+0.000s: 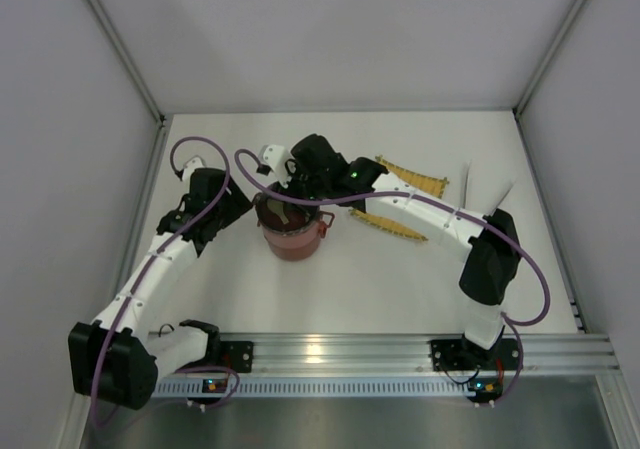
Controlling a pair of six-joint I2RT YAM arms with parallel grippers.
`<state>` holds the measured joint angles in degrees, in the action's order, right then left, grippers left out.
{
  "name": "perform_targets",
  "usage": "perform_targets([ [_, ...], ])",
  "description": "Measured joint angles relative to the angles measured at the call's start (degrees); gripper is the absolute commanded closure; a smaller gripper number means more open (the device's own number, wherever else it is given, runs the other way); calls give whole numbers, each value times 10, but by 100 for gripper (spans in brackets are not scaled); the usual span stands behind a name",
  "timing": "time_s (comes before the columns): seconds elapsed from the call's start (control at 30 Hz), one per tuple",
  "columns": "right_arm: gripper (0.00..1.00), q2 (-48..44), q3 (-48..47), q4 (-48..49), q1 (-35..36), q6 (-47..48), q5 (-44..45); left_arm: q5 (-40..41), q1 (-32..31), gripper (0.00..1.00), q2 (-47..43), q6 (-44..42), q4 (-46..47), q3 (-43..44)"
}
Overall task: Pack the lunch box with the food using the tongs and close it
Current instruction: Place the box lid in the packing box.
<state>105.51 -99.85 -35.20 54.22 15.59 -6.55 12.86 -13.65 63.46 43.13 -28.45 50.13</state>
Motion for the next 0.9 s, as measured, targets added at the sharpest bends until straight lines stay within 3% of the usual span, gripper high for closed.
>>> perform_targets([
  [0.9, 99, -11, 1, -22, 0, 28, -14, 0, 0, 28, 0, -13, -26, 26],
])
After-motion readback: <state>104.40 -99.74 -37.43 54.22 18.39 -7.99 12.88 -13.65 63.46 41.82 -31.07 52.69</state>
